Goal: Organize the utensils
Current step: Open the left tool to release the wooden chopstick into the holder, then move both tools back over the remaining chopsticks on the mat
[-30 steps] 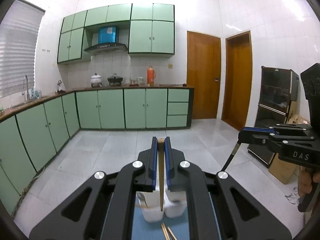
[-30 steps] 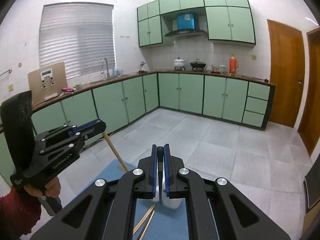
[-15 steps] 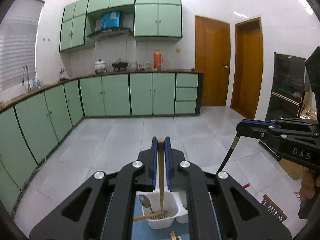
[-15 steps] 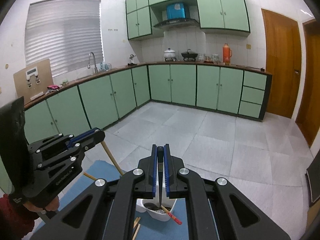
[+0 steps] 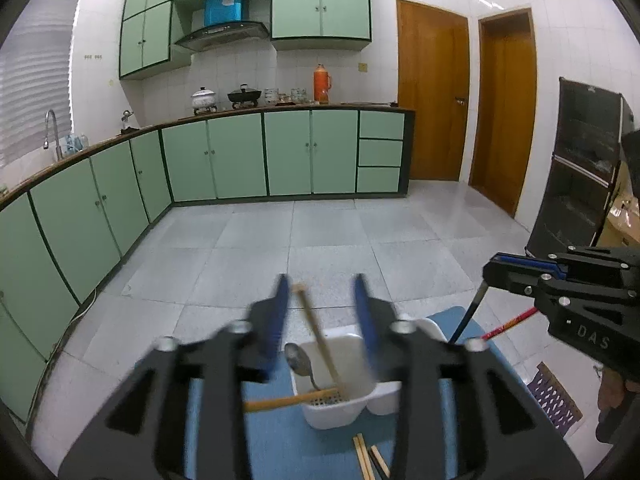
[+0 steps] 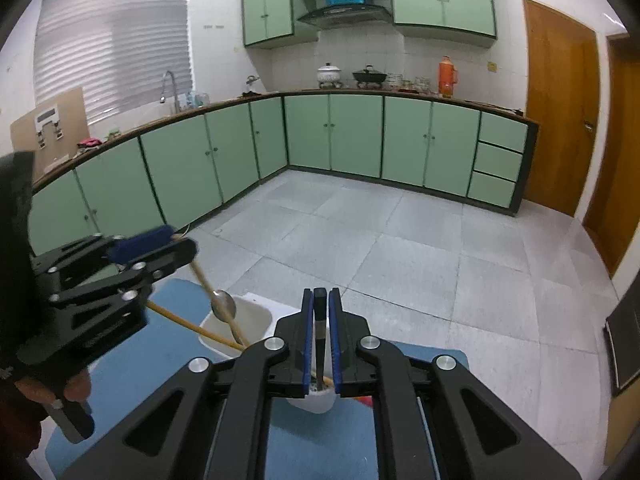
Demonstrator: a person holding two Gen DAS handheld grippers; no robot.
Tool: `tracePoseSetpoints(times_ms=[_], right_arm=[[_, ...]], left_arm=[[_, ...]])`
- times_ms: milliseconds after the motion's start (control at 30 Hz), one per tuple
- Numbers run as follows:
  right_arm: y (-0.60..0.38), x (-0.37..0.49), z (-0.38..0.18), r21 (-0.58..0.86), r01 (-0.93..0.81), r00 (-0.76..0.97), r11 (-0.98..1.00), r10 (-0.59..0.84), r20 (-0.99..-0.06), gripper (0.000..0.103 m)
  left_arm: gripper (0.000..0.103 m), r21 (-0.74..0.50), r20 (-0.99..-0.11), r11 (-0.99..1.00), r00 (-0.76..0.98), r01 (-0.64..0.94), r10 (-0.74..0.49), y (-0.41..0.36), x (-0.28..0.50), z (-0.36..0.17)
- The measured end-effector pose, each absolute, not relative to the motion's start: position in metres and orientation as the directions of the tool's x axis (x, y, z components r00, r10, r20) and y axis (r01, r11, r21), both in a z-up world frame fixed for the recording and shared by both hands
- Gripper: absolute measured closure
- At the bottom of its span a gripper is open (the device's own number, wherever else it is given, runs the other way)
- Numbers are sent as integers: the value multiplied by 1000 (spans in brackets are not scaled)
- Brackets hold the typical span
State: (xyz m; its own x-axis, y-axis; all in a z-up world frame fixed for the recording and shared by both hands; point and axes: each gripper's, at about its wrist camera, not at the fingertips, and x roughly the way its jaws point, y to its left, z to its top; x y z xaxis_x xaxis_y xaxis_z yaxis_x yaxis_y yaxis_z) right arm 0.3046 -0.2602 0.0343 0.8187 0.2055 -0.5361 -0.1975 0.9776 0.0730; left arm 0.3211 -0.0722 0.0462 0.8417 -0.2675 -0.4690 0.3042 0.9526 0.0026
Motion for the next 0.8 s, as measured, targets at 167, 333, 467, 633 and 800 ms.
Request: tracePoseSetpoints(times_ms=[167, 333, 467, 633, 800], right_arm=[[-281, 285, 39, 94, -146, 845, 985, 174, -506, 53], [-295, 252, 41, 84, -88, 879, 993, 117, -462, 16], [-297, 219, 33, 80, -51, 895, 995, 81, -438, 6], [-290, 183, 8, 99, -51, 880, 994, 91, -466, 6], [-278, 149, -25, 126, -48, 856, 991, 106, -506, 6]], left_arm=[[47, -27, -443, 963, 860, 267, -251, -50, 306, 57], [23, -44, -388, 968, 889, 245, -243, -35, 275, 66], [13, -27, -356, 973, 907, 229, -224, -30, 238, 62], [10, -37, -393, 978, 896, 208, -205, -20, 199, 35], [10, -4, -466, 981, 868, 193, -172, -17, 170, -4]])
